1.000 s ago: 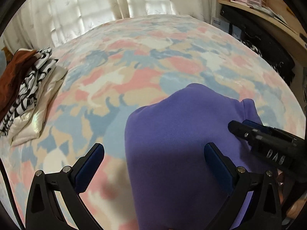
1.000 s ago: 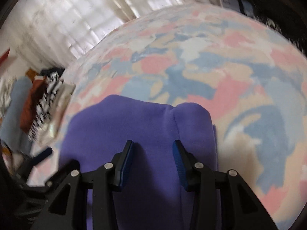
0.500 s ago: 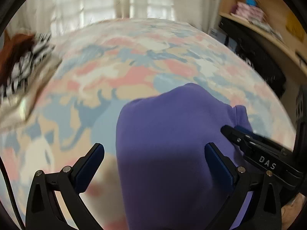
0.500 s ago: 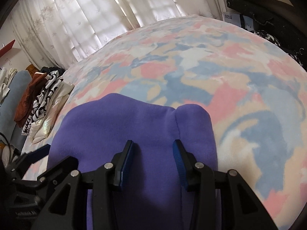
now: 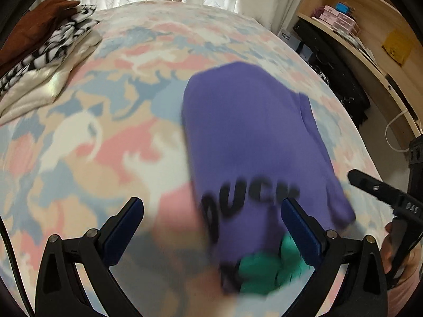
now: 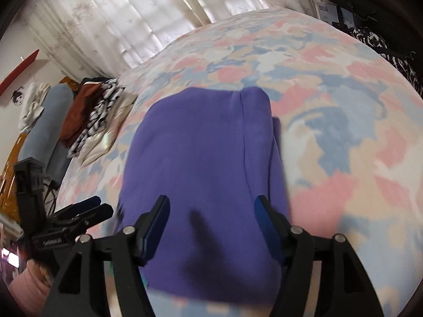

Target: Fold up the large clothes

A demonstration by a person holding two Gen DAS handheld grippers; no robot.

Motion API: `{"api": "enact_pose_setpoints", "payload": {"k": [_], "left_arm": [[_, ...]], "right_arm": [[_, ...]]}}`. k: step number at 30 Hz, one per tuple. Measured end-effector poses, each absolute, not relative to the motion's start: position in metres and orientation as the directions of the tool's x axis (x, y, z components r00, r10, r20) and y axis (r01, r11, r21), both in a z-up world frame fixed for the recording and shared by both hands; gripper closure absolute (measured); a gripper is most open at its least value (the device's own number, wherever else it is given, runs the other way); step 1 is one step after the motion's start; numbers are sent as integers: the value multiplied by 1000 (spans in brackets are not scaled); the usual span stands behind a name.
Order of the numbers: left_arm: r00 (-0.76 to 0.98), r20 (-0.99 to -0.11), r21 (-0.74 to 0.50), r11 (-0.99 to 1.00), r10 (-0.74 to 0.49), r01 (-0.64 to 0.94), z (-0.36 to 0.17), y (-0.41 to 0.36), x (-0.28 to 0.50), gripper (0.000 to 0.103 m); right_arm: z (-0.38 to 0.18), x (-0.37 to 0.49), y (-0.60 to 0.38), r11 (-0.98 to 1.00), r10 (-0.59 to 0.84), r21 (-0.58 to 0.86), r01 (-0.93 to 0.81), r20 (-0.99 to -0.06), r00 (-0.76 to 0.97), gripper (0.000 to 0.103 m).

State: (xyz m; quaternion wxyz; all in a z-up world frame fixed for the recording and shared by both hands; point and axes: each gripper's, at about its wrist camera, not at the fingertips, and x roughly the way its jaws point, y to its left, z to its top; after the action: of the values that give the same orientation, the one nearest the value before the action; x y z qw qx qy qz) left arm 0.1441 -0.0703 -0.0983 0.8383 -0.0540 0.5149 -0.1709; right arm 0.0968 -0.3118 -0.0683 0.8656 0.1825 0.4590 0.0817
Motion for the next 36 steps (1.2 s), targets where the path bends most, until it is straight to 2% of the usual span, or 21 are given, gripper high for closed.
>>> {"api": "enact_pose_setpoints", "payload": {"k": [7, 13, 20, 31, 36], "left_arm": [[422, -835, -263, 930, -353, 257, -93, -55, 115, 1], [422, -831, -282, 928, -363, 244, -92, -56, 121, 1], [383, -819, -390, 904, -428, 175, -118, -61, 145, 1], [292, -757, -544, 811, -584, 215, -149, -86, 181, 0], [232, -696, -657, 733, -680, 176, -168, -89, 201, 0]], "right_arm": [[-62, 45, -316, 923, 323, 385, 6, -784, 530, 35], [-66, 40, -332, 902, 352, 431, 33, -776, 524, 27], [-92, 64, -358, 856, 388, 507, 101, -759, 523, 27], [-148, 134, -364, 765, 543, 638, 91, -714, 442, 27], [-164, 157, -352, 734, 596, 677, 49, -677, 432, 19]]}}
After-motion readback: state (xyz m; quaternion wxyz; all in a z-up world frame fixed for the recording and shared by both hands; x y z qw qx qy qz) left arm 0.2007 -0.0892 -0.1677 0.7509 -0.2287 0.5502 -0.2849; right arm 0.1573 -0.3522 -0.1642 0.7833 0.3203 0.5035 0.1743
